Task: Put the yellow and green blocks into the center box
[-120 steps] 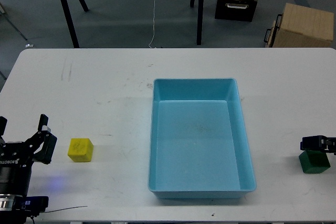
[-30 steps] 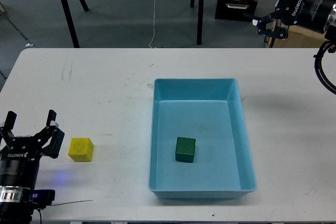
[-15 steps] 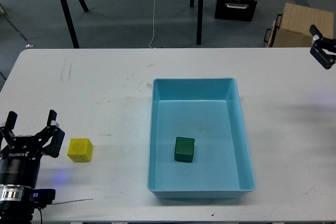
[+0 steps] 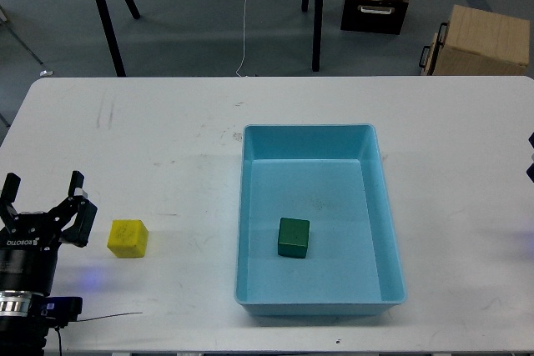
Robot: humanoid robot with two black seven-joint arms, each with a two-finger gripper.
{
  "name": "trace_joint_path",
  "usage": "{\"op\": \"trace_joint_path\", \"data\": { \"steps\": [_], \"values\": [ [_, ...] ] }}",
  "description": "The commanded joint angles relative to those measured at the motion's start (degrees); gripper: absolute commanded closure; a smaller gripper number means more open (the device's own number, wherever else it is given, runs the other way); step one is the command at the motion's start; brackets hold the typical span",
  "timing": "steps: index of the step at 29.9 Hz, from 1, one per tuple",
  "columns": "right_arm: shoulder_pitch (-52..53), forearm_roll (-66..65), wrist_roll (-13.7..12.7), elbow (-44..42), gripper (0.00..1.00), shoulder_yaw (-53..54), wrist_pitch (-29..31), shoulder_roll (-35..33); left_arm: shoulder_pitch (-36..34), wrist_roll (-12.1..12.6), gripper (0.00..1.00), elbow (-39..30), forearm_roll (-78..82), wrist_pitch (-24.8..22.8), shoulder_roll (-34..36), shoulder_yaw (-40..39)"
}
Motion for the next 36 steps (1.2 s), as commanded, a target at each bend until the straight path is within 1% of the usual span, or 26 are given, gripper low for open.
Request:
{"op": "trace_joint_path", "data": {
  "steps": [1, 2, 3, 4, 7, 10, 13, 15, 17, 19, 24, 27, 30, 32, 35, 36],
  "values": [
    [0.19, 0.09, 0.12, -0.05, 0.0, -0.7, 0.0, -2.99, -0.73, -1.42, 0.0, -0.14, -0.29, 0.0, -0.39, -1.64],
    [0.28, 0.09, 0.12, -0.05, 0.0, -1.31, 0.0, -3.79, -0.65, -2.91, 0.0, 0.03, -0.64, 0.0, -0.48, -3.22],
    [0.46, 0.0, 0.12, -0.23, 0.0, -2.53, 0.0, -4.93, -0.91, -3.89, 0.0, 0.47, -0.91, 0.0, -0.31, -4.63],
    [0.72, 0.0, 0.12, -0.4, 0.0, -3.68, 0.0, -6.07, -0.82, -3.98, 0.0, 1.43, -0.82, 0.0, 0.04, -5.51],
    [3.43, 0.0, 0.12, -0.49, 0.0, -6.14, 0.0, -9.76, -0.91, -1.53, 0.0, 6.6, -1.0, 0.0, 2.06, -5.69],
    [4.76, 0.0, 0.12, -0.67, 0.0, -7.2, 0.0, -10.21, -3.36, -1.78, 0.0, 11.36, -1.52, 0.0, 2.16, -6.4],
    [5.2, -0.35, 0.12, -0.58, 0.0, -7.55, 0.0, -9.77, -4.86, -2.14, 0.0, 9.89, -3.46, 0.0, 3.99, -7.97],
    [5.38, -1.84, 0.12, -0.67, 0.0, -7.47, 0.0, -8.9, -4.95, -2.4, 0.0, 7.43, -3.46, 0.0, 7.94, -8.16],
    [5.38, -3.07, 0.12, -0.93, 0.0, -7.38, 0.0, -8.1, -5.3, -3.54, 0.0, 5.58, -3.63, 0.0, 11.2, -8.07],
    [5.29, -3.87, 0.12, -0.85, 0.0, -7.12, 0.0, -7.66, -7.14, -4.42, 0.0, 4.35, -3.46, 0.0, 13.57, -7.89],
    [4.5, -4.13, 0.12, -0.67, 0.0, -6.59, 0.0, -5.73, -10.31, -4.42, 0.0, 1.97, -0.48, 0.0, 23.14, -7.37],
    [4.33, -4.13, 0.12, -0.58, 0.0, -6.76, 0.0, -4.85, -14.25, -4.42, 0.0, 1.61, 2.16, 0.0, 30.08, -4.04],
    [4.15, -4.13, 0.12, -0.58, 0.0, -7.2, 0.0, -3.8, -22.41, -4.42, 0.0, 2.05, 5.32, 0.0, 36.59, 1.84],
    [3.97, -4.13, 0.12, -0.58, 0.0, -7.29, 0.0, -3.53, -30.14, -4.34, 0.0, 2.93, 9.0, 0.0, 39.76, 8.68],
    [3.97, -4.13, 0.12, -0.58, 0.0, -6.59, 0.0, -3.62, -40.78, -4.34, 0.0, 3.81, 16.73, 4.26, 42.32, 21.59],
    [3.97, -4.13, 0.12, -0.67, 0.0, -6.41, 0.0, -3.62, -43.51, -4.34, 0.0, 3.81, 19.28, 4.79, 42.67, 25.38]
  ]
}}
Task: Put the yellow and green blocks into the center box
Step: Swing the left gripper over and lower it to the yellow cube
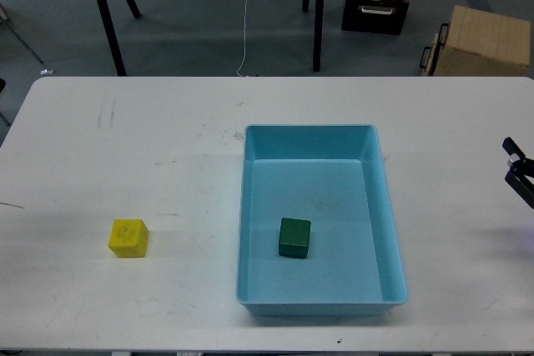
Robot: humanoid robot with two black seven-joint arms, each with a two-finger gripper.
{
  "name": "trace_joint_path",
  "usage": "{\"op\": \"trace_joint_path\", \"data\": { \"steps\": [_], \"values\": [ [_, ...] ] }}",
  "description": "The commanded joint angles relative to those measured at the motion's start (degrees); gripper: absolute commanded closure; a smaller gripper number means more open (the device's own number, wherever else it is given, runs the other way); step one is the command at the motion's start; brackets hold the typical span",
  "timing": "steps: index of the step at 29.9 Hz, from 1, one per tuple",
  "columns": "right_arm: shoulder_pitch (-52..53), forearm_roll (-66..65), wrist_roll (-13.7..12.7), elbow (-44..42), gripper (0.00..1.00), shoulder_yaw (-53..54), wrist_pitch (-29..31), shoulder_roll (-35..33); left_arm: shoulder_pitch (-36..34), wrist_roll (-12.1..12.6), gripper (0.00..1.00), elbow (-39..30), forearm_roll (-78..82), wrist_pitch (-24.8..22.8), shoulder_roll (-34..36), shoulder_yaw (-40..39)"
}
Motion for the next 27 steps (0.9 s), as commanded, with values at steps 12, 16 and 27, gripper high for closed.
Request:
{"op": "trace_joint_path", "data": {
  "steps": [12, 16, 27],
  "values": [
    [-0.79, 0.0, 0.0, -0.28, 0.0, 1.92, 0.0, 1.28, -44.89, 0.99, 0.0, 0.7, 20.72, 10.21, 5.45, 51.49],
    [-0.79, 0.0, 0.0, -0.37, 0.0, 1.92, 0.0, 2.07, -59.48, 4.14, 0.0, -0.01, 21.78, 10.12, 7.13, 66.78],
    [-0.79, 0.0, 0.0, -0.37, 0.0, 2.09, 0.0, 2.78, -90.17, 12.4, 0.0, -11.07, 36.18, 10.47, 6.25, 110.82]
  ]
}}
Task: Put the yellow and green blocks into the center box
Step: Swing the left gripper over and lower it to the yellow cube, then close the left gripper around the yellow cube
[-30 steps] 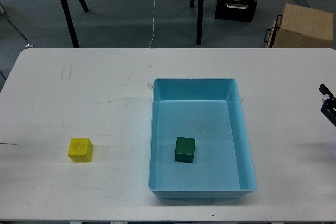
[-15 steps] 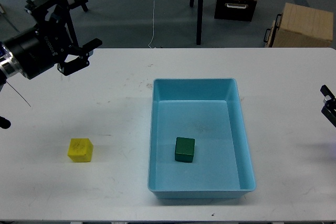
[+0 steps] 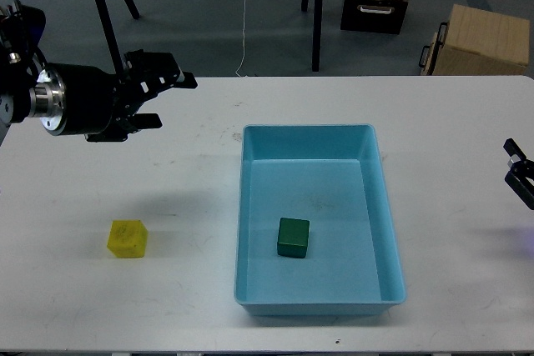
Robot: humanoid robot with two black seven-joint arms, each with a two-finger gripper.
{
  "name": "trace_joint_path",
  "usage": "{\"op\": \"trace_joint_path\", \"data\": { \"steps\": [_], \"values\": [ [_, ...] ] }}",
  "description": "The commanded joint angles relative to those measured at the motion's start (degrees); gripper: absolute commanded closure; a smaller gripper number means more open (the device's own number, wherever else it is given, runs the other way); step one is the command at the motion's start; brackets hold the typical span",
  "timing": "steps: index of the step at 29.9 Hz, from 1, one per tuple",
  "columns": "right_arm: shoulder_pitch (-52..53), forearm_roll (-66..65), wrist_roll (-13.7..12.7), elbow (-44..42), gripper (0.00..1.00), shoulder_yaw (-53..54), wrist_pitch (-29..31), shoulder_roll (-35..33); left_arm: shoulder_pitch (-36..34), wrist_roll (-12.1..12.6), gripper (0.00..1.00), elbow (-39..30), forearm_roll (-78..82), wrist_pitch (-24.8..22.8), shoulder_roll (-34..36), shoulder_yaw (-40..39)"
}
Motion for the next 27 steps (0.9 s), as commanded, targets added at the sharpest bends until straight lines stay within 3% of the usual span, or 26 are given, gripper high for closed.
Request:
{"op": "trace_joint_path", "data": {
  "steps": [1, 6, 11, 21, 27],
  "values": [
    [0.0, 0.0, 0.09, -0.04, 0.0, 0.17, 0.0, 0.01, -7.8, 3.02, 0.0, -4.35, 8.33, -0.06, 0.02, 13.29],
    [-0.35, 0.0, 0.0, -0.21, 0.0, 0.43, 0.0, 0.01, -9.05, 3.38, 0.0, -4.62, 15.98, -0.24, 0.2, 22.54],
    [-0.35, 0.0, 0.0, -0.39, 0.0, 0.43, 0.0, -0.07, -1.32, 2.68, 0.0, -4.62, 21.53, 0.29, 0.2, 22.11],
    [-0.53, -0.09, 0.0, -0.48, 0.0, 0.43, 0.0, -0.25, 2.03, 2.5, 0.0, -4.27, 22.94, 1.69, -1.9, 21.85],
    [-0.96, -0.09, 0.0, -0.57, 0.0, 0.43, 0.0, -0.43, 6.85, 2.68, 0.0, -0.23, 23.12, 1.87, -4.37, 18.52]
  ]
}}
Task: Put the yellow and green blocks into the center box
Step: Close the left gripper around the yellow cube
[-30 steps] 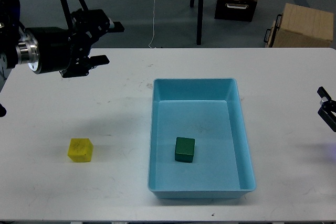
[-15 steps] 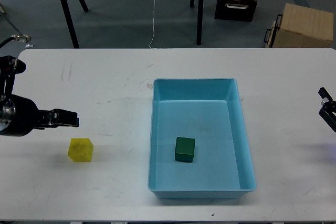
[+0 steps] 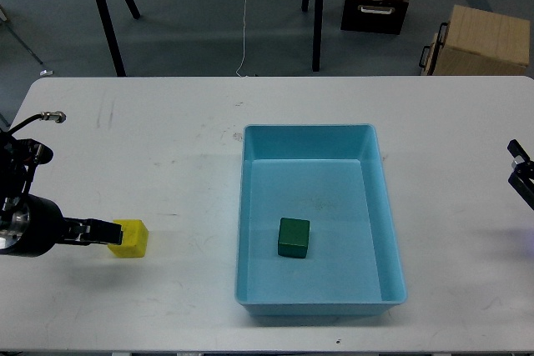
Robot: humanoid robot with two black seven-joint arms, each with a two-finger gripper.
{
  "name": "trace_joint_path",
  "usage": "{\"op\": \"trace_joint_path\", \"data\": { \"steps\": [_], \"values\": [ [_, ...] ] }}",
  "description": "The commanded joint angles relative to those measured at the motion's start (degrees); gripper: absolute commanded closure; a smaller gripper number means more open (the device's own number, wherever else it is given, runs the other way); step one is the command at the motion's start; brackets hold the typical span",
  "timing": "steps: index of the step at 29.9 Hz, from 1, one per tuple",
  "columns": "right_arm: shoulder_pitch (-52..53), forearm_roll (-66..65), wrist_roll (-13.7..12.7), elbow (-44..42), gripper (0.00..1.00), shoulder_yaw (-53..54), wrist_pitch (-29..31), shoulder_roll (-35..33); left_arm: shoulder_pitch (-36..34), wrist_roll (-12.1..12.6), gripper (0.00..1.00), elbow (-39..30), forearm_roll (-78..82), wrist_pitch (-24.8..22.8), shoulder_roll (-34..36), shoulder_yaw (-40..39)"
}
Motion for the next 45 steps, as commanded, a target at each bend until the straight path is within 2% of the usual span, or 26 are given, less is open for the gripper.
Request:
{"op": "trace_joint_path", "data": {
  "steps": [1, 16, 34, 45],
  "values": [
    [-0.26, -0.01, 0.0, -0.02, 0.0, -0.01, 0.0, 0.02, 3.1, 0.19, 0.0, 2.37, 0.13, 0.05, -1.36, -3.01],
    [-0.7, -0.01, 0.0, -0.72, 0.0, 0.08, 0.0, -0.07, 5.47, 0.19, 0.0, 8.43, -0.14, -0.13, -5.75, -4.25],
    [-0.79, -0.01, 0.0, -0.72, 0.0, -0.01, 0.0, -0.07, 7.41, 0.71, 0.0, 8.96, -0.31, -0.39, -7.16, -6.18],
    [-1.06, -0.01, 0.0, -0.72, 0.0, 0.08, 0.0, -0.07, 8.91, 0.63, 0.02, 12.73, -0.49, -0.31, -11.99, -6.27]
  ]
}}
